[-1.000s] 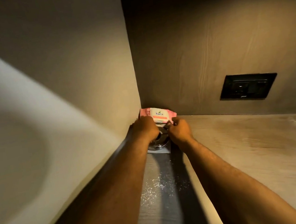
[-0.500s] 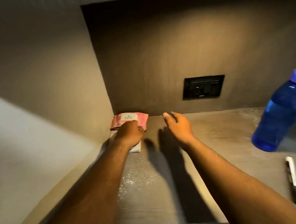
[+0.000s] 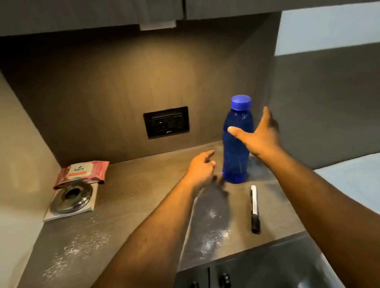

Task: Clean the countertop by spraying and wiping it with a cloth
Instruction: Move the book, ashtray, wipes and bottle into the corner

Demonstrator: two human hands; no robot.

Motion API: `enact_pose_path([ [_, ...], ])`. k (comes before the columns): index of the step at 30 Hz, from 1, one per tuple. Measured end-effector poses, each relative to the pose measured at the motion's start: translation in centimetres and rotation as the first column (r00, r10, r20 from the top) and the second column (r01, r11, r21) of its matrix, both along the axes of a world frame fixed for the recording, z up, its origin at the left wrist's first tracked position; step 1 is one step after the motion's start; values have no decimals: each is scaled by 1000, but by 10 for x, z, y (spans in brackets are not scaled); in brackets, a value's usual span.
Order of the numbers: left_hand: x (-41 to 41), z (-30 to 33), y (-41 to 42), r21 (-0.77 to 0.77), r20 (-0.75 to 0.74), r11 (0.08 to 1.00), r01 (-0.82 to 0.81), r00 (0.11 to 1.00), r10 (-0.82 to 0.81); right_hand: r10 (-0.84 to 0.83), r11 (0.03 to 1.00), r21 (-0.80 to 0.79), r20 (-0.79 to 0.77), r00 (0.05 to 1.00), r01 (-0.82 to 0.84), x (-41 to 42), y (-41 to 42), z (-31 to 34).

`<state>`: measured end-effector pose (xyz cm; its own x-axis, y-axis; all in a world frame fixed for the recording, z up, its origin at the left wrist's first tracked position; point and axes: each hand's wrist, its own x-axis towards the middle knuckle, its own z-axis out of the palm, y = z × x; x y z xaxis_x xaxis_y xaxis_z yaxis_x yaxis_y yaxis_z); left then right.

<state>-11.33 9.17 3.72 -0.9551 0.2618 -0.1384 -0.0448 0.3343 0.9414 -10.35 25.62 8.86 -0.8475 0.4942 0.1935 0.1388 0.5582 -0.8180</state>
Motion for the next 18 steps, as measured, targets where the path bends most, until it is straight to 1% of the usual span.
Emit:
enact_pose_path([
  [2,5,4,23,85,32,996,30,999,-32,72,995,-73,126,989,-63,-12,8,0],
  [3,8,3,31,129,50,991,36,998,-43,107,989,-118,160,981,-88,-17,10,-3],
  [5,11,1,42,214,92,977,11,995,-31,178,964,-228,170,969,-137,-22,11,-12],
  [6,12,-1,46,247,117,969,-17,993,-12,188,947,-290,153,970,-137,-24,11,-18],
  [8,12,-1,51,324,168,943,-82,985,28,153,929,-356,110,982,-105,-29,9,-27],
  [9,14,1,53,369,200,922,-114,979,41,125,933,-351,97,987,-84,-29,8,-29],
  [11,14,4,53,435,246,886,-163,968,58,66,961,-272,79,995,-42,-32,2,-31],
  [13,13,3,43,461,247,868,-187,966,77,37,978,-206,37,999,-29,-32,-10,-34],
  [16,8,2,12,423,222,873,-243,962,160,75,976,-206,-7,997,-75,-38,-38,-33],
  [18,5,5,-18,449,196,850,-274,959,205,145,965,-212,-52,988,-152,-47,-68,-30],
])
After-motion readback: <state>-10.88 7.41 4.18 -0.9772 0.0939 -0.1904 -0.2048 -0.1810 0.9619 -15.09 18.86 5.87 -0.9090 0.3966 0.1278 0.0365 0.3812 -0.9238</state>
